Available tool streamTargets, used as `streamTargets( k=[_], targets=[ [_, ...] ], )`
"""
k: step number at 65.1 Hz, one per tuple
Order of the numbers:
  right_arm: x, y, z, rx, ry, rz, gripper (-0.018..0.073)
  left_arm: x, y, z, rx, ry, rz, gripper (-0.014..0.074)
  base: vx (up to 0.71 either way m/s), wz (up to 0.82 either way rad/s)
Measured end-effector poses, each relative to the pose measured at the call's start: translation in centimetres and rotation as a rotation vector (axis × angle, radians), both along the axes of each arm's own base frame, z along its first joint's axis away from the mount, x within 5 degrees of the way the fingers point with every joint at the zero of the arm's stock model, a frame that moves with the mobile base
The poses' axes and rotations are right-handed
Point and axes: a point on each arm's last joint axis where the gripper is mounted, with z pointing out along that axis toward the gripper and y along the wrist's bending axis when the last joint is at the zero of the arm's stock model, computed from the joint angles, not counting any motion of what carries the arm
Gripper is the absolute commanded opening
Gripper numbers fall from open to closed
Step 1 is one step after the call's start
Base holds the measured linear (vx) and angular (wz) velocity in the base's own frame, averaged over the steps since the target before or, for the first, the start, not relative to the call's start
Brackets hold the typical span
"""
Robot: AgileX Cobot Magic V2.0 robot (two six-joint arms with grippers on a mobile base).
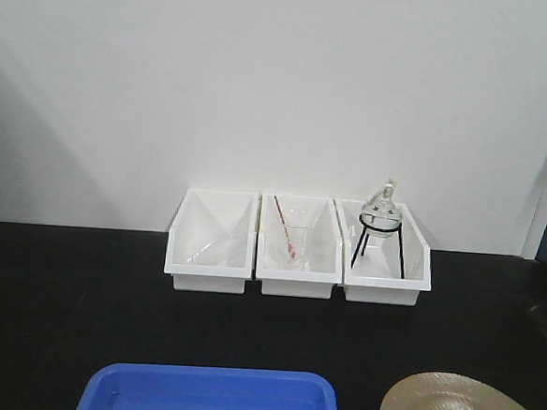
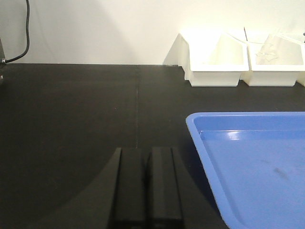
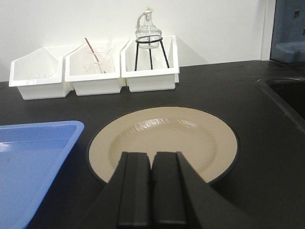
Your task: Place disk in tray to left cabinet
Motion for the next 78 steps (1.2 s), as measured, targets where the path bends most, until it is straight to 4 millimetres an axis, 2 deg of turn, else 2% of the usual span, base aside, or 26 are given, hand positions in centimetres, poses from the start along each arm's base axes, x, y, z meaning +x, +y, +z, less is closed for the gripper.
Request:
streamTargets(
  k=[24,43,47,50,57,64,70,78],
  targets=[
    [0.0,0.0,0.1,0.001,-0.008,0.0,-0.0008,0.0,0.0,0.4,-0.001,-0.048,0.005,-0.0004,0.0,0.0],
    [0.0,0.1,1.5,0.034,-0.159,0.004,-0.0005,0.0,0.2,1.9,-0.003,-0.196,0.02,-0.0004,0.0,0.0],
    [0.0,0.0,2.1,0.043,-0.161,0.004,-0.0004,-0.1,0.2,2.8,-0.003,-0.217,0.019,-0.0004,0.0,0.0],
    [-0.2,0.0,3.2,0.042,-0.177,0.005,-0.0004,-0.3,0.2,4.1,-0.004,-0.25,0.019,-0.0004,0.0,0.0],
    [-0.5,0.0,6.5,0.042,-0.203,0.005,0.0,-1.2,0.2,8.5,-0.001,-0.342,0.017,-0.0004,0.0,0.0],
    [-0.1,0.0,8.8,0.039,-0.176,0.005,0.0004,-1.2,0.1,11.5,0.003,-0.331,0.01,-0.0004,0.0,0.0],
    [0.9,0.1,9.7,0.033,-0.122,0.004,0.0012,-0.5,0.1,12.6,0.008,-0.273,0.005,-0.0001,0.0,0.0],
    [2.7,0.3,9.0,0.013,-0.005,0.002,0.004,1.2,0.0,11.8,0.01,-0.142,0.0,0.0015,0.0,0.0]
  ],
)
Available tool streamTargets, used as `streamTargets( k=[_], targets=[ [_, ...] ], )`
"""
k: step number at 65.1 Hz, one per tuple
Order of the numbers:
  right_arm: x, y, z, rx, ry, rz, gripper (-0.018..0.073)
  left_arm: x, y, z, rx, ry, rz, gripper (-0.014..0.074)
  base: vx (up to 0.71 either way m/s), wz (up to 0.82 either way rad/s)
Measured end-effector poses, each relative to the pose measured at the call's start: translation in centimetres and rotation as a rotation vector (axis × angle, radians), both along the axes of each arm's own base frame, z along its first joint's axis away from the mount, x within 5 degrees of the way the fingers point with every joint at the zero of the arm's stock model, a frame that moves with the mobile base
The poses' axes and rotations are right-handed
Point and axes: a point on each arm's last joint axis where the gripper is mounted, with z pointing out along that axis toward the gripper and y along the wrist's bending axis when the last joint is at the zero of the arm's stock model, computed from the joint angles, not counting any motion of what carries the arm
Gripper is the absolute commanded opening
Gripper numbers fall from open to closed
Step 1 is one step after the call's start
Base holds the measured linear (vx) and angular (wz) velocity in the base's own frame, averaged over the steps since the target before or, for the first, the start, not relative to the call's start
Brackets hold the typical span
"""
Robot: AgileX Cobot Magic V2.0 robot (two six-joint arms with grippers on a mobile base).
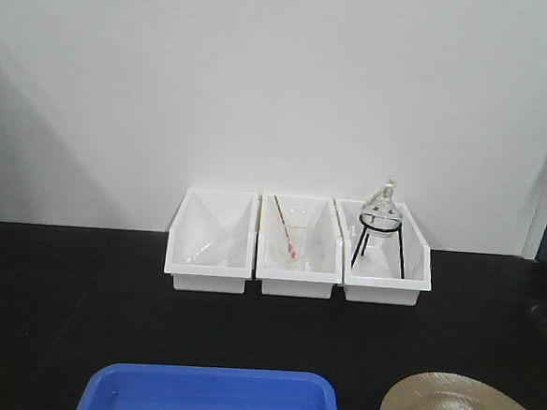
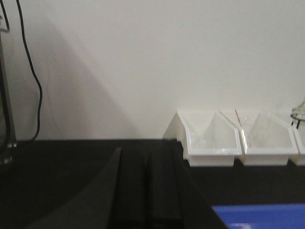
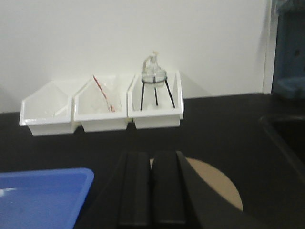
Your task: Place disk in tray to left cabinet
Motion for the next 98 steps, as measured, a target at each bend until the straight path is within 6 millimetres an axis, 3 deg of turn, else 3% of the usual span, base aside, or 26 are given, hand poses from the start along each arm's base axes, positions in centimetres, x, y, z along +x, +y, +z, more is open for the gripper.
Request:
streamTargets(
  k=[8,24,31,43,50,59,67,74,82,88,98],
  targets=[
    [1.4,0.1,-0.9,-0.008,0.095,0.0,0.0112,1.0,0.0,-0.8,0.002,0.099,-0.005,0.008,0.0,0.0],
    [3.3,0.3,-2.2,-0.02,0.216,0.0,0.0403,1.8,-0.1,-1.6,0.003,0.195,-0.009,0.0291,0.0,0.0],
    [3.8,0.3,-2.5,0.007,0.24,-0.004,0.0444,1.8,-0.1,-1.6,0.003,0.195,-0.009,0.0327,0.0,0.0],
    [4.0,0.6,-2.5,0.138,0.318,-0.015,0.0427,1.8,-0.1,-1.7,0.003,0.198,-0.009,0.0328,0.0,0.0],
    [4.7,0.8,-0.8,0.139,0.42,-0.01,0.0428,1.8,-0.1,-1.7,0.003,0.201,-0.01,0.0328,0.0,0.0],
    [7.0,0.3,2.5,0.043,0.525,-0.062,0.0433,1.8,-0.1,-1.7,0.003,0.201,-0.01,0.0328,0.0,0.0],
    [10.0,-1.9,6.0,0.06,0.539,-0.25,0.0433,1.8,-0.1,-1.7,0.003,0.201,-0.01,0.0328,0.0,0.0],
    [12.0,-4.9,6.8,0.046,0.588,-0.398,0.0433,1.8,-0.1,-1.7,0.003,0.201,-0.01,0.0328,0.0,0.0],
    [13.7,-8.7,5.0,0.02,0.706,-0.504,0.0433,1.8,-0.1,-1.7,0.003,0.201,-0.01,0.0328,0.0,0.0],
    [15.1,-11.0,2.1,0.052,0.829,-0.515,0.043,1.8,-0.1,-1.7,0.003,0.201,-0.01,0.0328,0.0,0.0],
    [17.9,-11.8,-1.4,0.047,0.899,-0.392,0.0421,1.8,-0.1,-1.7,0.003,0.201,-0.01,0.0328,0.0,0.0]
  ],
)
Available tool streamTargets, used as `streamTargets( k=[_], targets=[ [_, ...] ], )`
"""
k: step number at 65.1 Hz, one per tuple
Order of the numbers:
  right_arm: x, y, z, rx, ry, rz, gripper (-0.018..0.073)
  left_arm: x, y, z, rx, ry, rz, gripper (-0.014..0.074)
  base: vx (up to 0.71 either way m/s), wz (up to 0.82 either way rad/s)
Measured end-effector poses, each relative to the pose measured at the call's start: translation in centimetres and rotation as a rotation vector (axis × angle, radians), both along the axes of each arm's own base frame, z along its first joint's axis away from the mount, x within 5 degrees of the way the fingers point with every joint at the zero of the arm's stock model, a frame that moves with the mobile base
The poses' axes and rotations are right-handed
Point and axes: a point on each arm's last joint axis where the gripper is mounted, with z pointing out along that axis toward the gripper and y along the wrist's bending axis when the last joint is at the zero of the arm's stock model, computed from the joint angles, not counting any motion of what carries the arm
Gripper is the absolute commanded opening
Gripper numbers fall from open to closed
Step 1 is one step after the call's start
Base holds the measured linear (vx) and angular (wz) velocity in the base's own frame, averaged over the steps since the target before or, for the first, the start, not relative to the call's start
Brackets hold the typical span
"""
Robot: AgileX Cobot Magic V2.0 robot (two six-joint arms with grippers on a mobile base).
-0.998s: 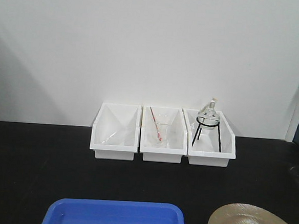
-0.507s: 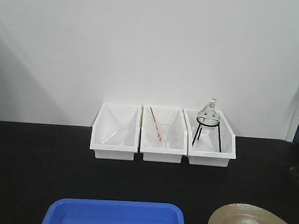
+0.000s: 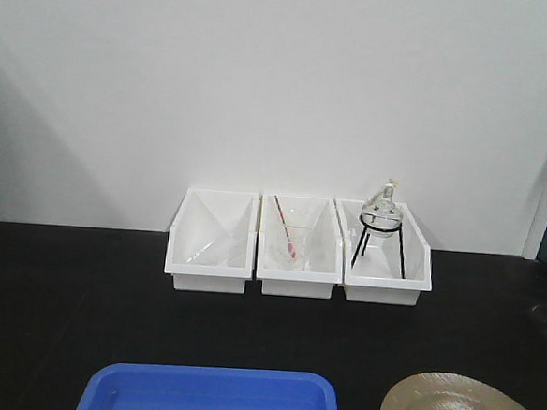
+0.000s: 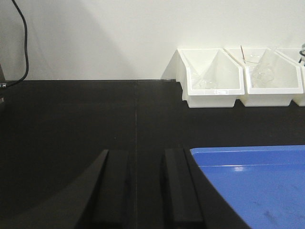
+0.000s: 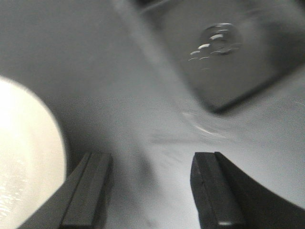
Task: Place disk in tray to left cabinet
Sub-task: 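Grasp the beige plate's rim with the right gripper and lift it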
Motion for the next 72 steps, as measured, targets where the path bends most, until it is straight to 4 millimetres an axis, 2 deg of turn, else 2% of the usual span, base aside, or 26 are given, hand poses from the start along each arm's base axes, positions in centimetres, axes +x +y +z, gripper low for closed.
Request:
streamTargets(
  k=[18,26,52,66,72],
  targets=[
    [3.5,0.6,-5.7,0.233,0.113,0.143,0.0375,0.0,0.0,0.0,0.0,0.0,0.0,0.0328,0.0,0.0],
    [4.4,0.6,-7.5,0.276,0.126,0.166,0.0375,0.0,0.0,0.0,0.0,0.0,0.0,0.0328,0.0,0.0],
    [6.1,0.4,-10.1,0.355,0.071,0.101,0.0375,0.0,0.0,0.0,0.0,0.0,0.0,0.0328,0.0,0.0],
    [6.9,0.9,-11.8,0.426,0.05,0.151,0.0375,0.0,0.0,0.0,0.0,0.0,0.0,0.0328,0.0,0.0],
    [7.1,1.0,-11.9,0.435,0.031,0.161,0.0361,0.0,0.0,0.0,0.0,0.0,0.0,0.0328,0.0,0.0]
  ],
)
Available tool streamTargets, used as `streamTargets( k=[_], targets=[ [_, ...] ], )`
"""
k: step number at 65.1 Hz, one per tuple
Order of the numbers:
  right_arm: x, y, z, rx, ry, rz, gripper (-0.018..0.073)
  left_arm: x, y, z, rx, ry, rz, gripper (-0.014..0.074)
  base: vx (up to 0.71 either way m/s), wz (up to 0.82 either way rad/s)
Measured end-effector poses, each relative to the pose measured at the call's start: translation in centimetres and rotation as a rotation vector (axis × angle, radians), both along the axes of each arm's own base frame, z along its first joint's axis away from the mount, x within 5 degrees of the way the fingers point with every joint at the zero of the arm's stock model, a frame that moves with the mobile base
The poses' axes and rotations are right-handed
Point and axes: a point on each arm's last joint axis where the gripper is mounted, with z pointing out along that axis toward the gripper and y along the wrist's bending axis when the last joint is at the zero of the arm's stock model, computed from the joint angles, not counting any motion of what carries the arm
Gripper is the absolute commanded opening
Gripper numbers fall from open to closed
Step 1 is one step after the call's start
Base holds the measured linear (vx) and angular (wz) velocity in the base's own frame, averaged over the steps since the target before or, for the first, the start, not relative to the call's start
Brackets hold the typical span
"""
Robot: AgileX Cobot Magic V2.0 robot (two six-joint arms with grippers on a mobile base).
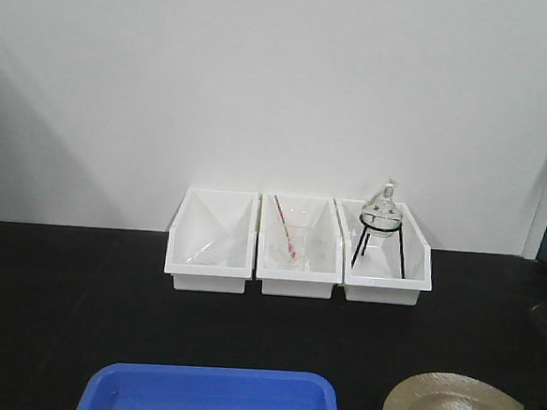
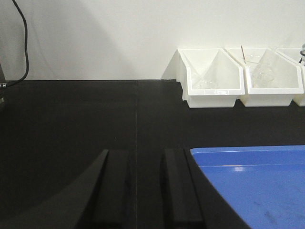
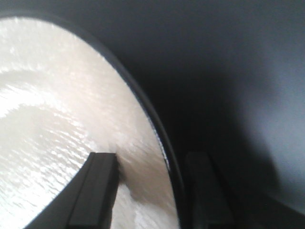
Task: Place disk in tray to left cabinet
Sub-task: 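Grasp the beige plate's rim with the right gripper and lift it, then carry the plate over the blue tray and lower it in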
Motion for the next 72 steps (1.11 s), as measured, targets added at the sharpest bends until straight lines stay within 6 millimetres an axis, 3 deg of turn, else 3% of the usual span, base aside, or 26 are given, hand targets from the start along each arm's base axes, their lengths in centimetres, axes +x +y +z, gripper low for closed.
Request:
streamTargets(
  k=[6,27,42,62,72],
  targets=[
    [0.1,0.1,-0.1,0.004,-0.006,0.007,0.0313,0.0,0.0,0.0,0.0,0.0,0.0,0.0328,0.0,0.0],
    [-0.1,0.8,0.2,0.106,0.012,0.012,-0.0015,0.0,0.0,0.0,0.0,0.0,0.0,0.0328,0.0,0.0],
    [-0.1,1.4,1.6,0.18,-0.021,-0.003,-0.0009,0.0,0.0,0.0,0.0,0.0,0.0,0.0328,0.0,0.0],
    [-0.6,1.9,6.5,0.189,-0.178,-0.051,-0.0008,0.0,0.0,0.0,0.0,0.0,0.0,0.0328,0.0,0.0],
    [-0.7,2.1,7.7,0.22,-0.224,-0.075,-0.0008,0.0,0.0,0.0,0.0,0.0,0.0,0.0328,0.0,0.0]
  ],
)
